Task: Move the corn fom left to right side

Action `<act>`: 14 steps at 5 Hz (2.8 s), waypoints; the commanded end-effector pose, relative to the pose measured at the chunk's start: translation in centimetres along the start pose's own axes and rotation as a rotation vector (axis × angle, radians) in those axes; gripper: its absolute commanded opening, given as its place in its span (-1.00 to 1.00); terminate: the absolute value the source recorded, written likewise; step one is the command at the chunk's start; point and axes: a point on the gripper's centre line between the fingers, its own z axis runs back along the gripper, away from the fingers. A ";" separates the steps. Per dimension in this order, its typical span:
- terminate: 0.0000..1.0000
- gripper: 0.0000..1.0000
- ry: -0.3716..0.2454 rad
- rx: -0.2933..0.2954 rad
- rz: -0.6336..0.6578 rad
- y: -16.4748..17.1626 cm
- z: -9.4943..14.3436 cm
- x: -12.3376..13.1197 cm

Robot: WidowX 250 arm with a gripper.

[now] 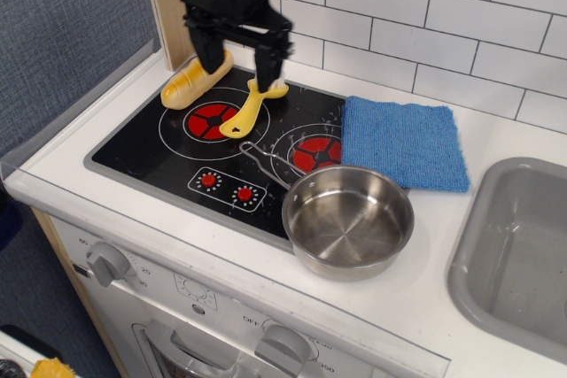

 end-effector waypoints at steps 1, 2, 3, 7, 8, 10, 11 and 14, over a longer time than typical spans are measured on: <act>-1.00 1.00 -0.003 0.001 0.032 3.6 -1.1 2.3; -1.00 1.00 0.015 0.010 0.032 5.0 -1.8 2.6; -1.00 1.00 0.041 0.010 0.022 5.6 -2.6 2.7; -1.00 1.00 0.114 0.019 0.049 7.3 -4.8 2.2; -1.00 -1.00 0.128 0.010 0.057 6.7 -5.2 1.7; -1.00 -1.00 -0.007 0.069 0.121 6.1 1.0 1.0; -1.00 -1.00 -0.100 0.073 0.143 3.6 4.8 -0.3; -1.00 -1.00 -0.110 -0.008 -0.106 -10.7 5.8 -5.6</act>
